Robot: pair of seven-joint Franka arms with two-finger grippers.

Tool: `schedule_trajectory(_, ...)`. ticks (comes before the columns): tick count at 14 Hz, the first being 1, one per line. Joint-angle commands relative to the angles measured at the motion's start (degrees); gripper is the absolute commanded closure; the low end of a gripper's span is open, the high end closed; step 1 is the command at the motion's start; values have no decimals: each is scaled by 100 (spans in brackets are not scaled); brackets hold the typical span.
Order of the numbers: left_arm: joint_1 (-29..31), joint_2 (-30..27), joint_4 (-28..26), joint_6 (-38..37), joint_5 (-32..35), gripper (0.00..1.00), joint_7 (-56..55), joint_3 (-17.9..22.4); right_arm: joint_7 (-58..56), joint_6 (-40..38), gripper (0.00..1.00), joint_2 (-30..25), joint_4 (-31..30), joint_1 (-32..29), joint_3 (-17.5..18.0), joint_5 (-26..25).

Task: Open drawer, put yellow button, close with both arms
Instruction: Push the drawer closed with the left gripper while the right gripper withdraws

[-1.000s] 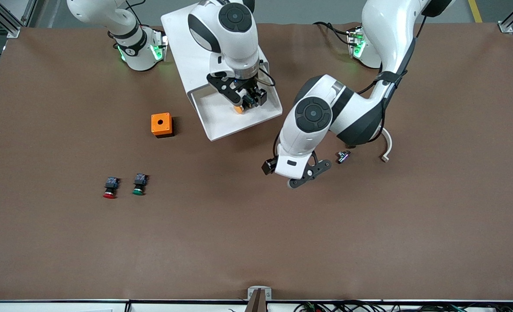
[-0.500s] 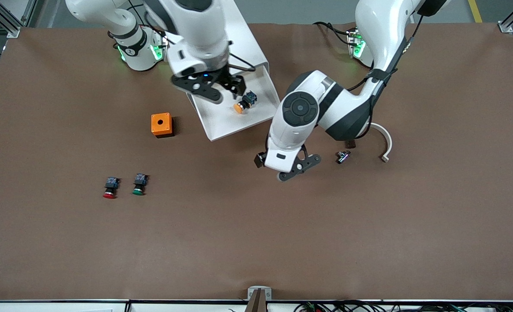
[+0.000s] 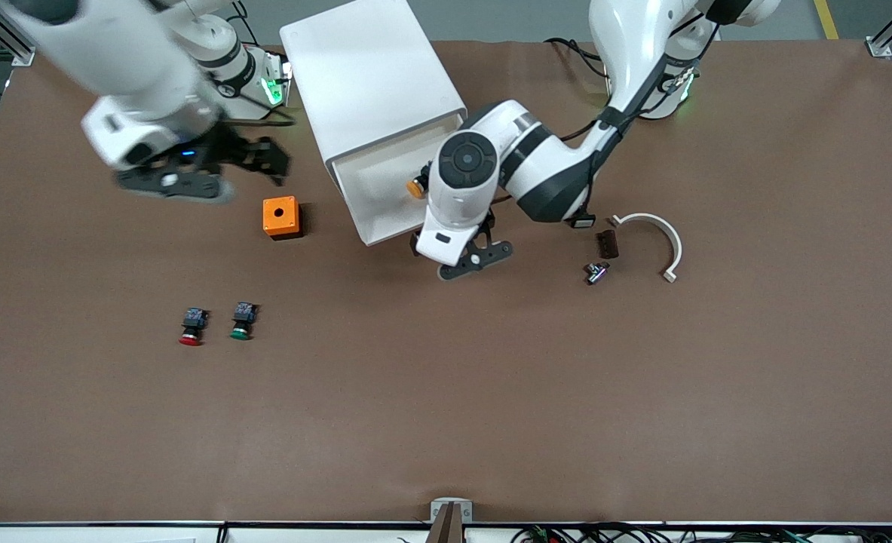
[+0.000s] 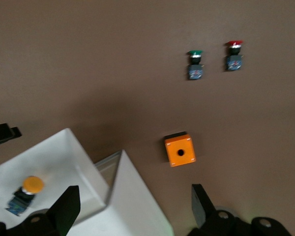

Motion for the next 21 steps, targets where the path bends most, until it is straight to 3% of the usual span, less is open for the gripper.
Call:
schedule_trajectory(1,-35,-102,-93,13,15,0,20,-33,-1199,-189,0,-140,-93,-855,135,-1)
schedule_trajectory(4,-122,-93,-111,4,-195,0,-6,-104,-2133,-181,0,-140,-110,-1576,135,-19)
schedule_trajectory(7,-210,-84,-111,4,-459,0,-6,-148,-2187,126,0,-70,-93,-1876,135,-107)
schedule_trajectory(10,-351,-76,-119,4,-740,0,3,-157,-2266,373,0,176,-93,-1895,144,-624)
schedule_trajectory(16,-483,-5,-119,4,-1180,0,3,-227,-3135,453,0,300,-58,-2158,144,-678)
schedule_trajectory(21,-632,4,-303,4,-1619,0,3,-236,-3093,374,0,291,-75,-2290,135,-626)
